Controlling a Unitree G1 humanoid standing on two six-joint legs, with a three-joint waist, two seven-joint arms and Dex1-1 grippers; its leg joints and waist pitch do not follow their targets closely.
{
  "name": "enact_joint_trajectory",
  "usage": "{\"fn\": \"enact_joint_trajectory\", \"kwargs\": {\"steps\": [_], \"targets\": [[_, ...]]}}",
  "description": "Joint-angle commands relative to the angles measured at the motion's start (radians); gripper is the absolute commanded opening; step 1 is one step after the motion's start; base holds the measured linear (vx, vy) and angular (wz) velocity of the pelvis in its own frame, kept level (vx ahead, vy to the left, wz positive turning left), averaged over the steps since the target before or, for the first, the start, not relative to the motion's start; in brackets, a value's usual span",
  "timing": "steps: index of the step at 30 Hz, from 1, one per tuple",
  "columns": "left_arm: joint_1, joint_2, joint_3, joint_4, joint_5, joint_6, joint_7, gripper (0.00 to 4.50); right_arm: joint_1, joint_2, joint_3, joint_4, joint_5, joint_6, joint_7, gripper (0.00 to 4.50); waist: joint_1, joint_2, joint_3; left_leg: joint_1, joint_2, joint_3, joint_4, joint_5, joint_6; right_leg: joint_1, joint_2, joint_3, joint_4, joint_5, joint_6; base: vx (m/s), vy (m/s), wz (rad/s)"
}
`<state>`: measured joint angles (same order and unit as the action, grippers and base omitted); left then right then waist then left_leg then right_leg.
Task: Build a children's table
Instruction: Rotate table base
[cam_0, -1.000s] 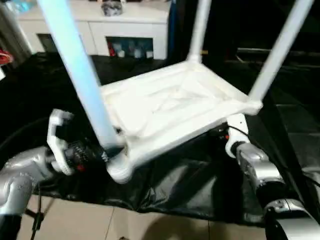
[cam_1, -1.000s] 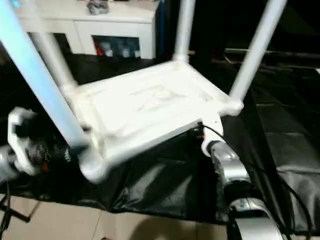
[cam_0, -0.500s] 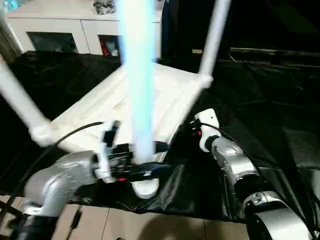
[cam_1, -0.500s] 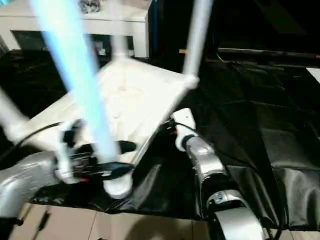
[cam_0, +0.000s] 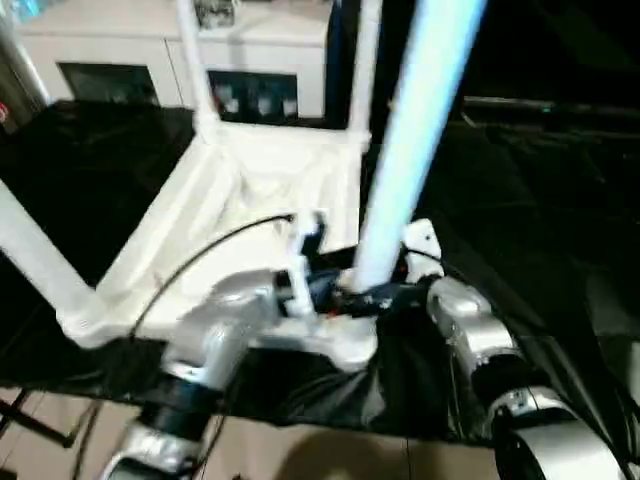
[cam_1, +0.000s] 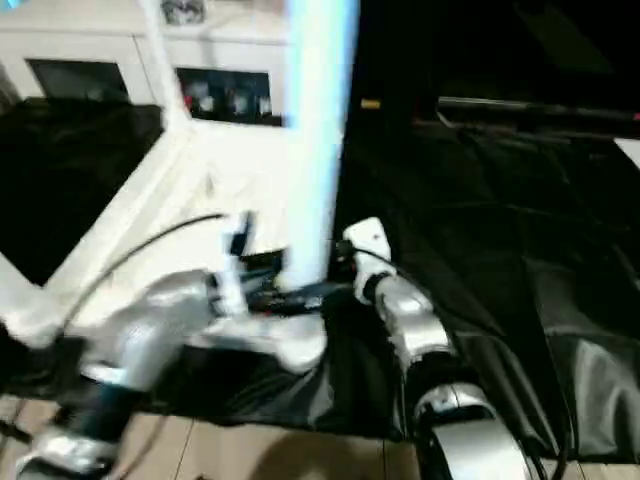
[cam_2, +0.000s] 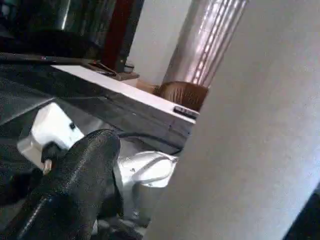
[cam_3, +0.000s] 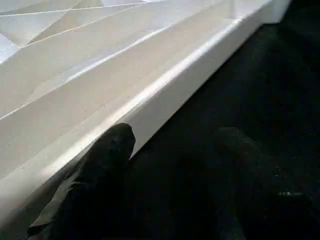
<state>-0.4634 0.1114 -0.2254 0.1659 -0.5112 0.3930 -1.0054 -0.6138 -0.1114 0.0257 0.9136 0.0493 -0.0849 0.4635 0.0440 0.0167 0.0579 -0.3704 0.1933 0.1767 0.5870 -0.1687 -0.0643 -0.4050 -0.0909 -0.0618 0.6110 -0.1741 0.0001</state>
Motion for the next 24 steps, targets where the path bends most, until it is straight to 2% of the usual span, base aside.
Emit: {"fn": "enact_joint_trajectory", "kwargs": {"steps": [1,3,4,5,8,11,14,18,20,22,23,24], "targets": [[-0.040,-0.060,-0.053,0.068,0.074,-0.093,0.051,4.37,0.014,0.027,0.026,-0.024,0.008,-0.015,0.049,3.00,0.010,0.002,-0.070,0.006,0.022,-0.002,-0.066,-0.261,0.031,0.058,-0.041,0.037,-0.075,-0.181,-0.249,0.000,0.000,0.00],[-0.050,-0.063,-0.059,0.093,0.105,-0.128,0.068,4.37,0.015,0.016,0.011,-0.026,0.012,-0.017,0.035,3.00,0.013,0.000,-0.070,0.005,0.024,-0.005,-0.068,-0.271,0.029,0.060,-0.044,0.036,-0.075,-0.202,-0.245,0.000,0.000,0.00],[-0.051,-0.062,-0.059,0.094,0.106,-0.129,0.068,4.37,0.015,0.015,0.011,-0.026,0.012,-0.017,0.034,3.00,0.011,0.007,-0.071,0.005,0.024,-0.006,-0.068,-0.279,0.026,0.059,-0.042,0.035,-0.076,-0.204,-0.243,0.000,0.000,0.00],[-0.064,-0.060,-0.052,0.131,0.146,-0.183,0.083,4.37,0.017,-0.008,-0.018,-0.034,0.024,-0.017,0.027,3.00,0.010,0.005,-0.071,0.006,0.024,-0.006,-0.068,-0.282,0.025,0.059,-0.042,0.035,-0.075,-0.202,-0.245,0.000,0.000,0.00],[-0.073,-0.039,-0.036,0.153,0.173,-0.220,0.080,4.37,0.023,-0.048,-0.052,-0.044,0.040,-0.017,0.025,3.00,0.013,0.005,-0.071,0.007,0.023,-0.006,-0.067,-0.288,0.032,0.059,-0.042,0.034,-0.078,-0.209,-0.243,0.000,0.000,0.00],[-0.066,0.010,-0.024,0.138,0.175,-0.215,0.042,4.37,0.042,-0.101,-0.083,-0.071,0.056,-0.013,0.043,3.00,0.020,0.002,-0.071,0.007,0.024,-0.004,-0.065,-0.269,0.037,0.059,-0.042,0.035,-0.074,-0.192,-0.253,0.000,0.000,0.00],[-0.047,0.074,-0.032,0.128,0.180,-0.217,-0.018,4.37,0.073,-0.157,-0.103,-0.113,0.062,-0.001,0.071,3.00,0.023,0.003,-0.070,0.007,0.023,-0.003,-0.065,-0.265,0.039,0.059,-0.042,0.035,-0.075,-0.201,-0.246,0.000,0.000,0.00],[-0.014,0.157,-0.073,0.097,0.199,-0.191,-0.103,4.37,0.114,-0.224,-0.106,-0.176,0.074,0.032,0.129,3.00,0.021,0.006,-0.069,0.007,0.023,-0.004,-0.065,-0.277,0.040,0.057,-0.040,0.034,-0.075,-0.233,-0.236,0.000,0.000,0.00],[0.012,0.207,-0.109,0.065,0.232,-0.172,-0.121,4.12,0.140,-0.260,-0.100,-0.218,0.072,0.050,0.168,3.00,0.022,0.006,-0.070,0.007,0.026,-0.005,-0.067,-0.274,0.042,0.058,-0.039,0.034,-0.073,-0.222,-0.234,0.000,0.000,0.00],[0.036,0.257,-0.141,0.055,0.281,-0.167,-0.124,4.12,0.185,-0.302,-0.090,-0.296,0.071,0.069,0.219,3.00,0.024,0.012,-0.068,0.009,0.026,-0.004,-0.067,-0.281,0.043,0.053,-0.039,0.033,-0.075,-0.240,-0.236,0.000,0.000,0.00],[0.036,0.257,-0.141,0.055,0.281,-0.167,-0.124,4.12,0.185,-0.302,-0.090,-0.296,0.071,0.069,0.219,3.00,0.024,0.010,-0.066,0.009,0.026,-0.003,-0.068,-0.290,0.045,0.053,-0.037,0.033,-0.079,-0.254,-0.229,0.000,0.000,0.00],[0.040,0.266,-0.146,0.062,0.299,-0.175,-0.115,3.77,0.200,-0.311,-0.088,-0.323,0.075,0.078,0.233,3.00,0.025,0.010,-0.066,0.009,0.026,-0.004,-0.068,-0.294,0.042,0.053,-0.039,0.034,-0.079,-0.261,-0.227,0.000,0.000,0.00]]}}
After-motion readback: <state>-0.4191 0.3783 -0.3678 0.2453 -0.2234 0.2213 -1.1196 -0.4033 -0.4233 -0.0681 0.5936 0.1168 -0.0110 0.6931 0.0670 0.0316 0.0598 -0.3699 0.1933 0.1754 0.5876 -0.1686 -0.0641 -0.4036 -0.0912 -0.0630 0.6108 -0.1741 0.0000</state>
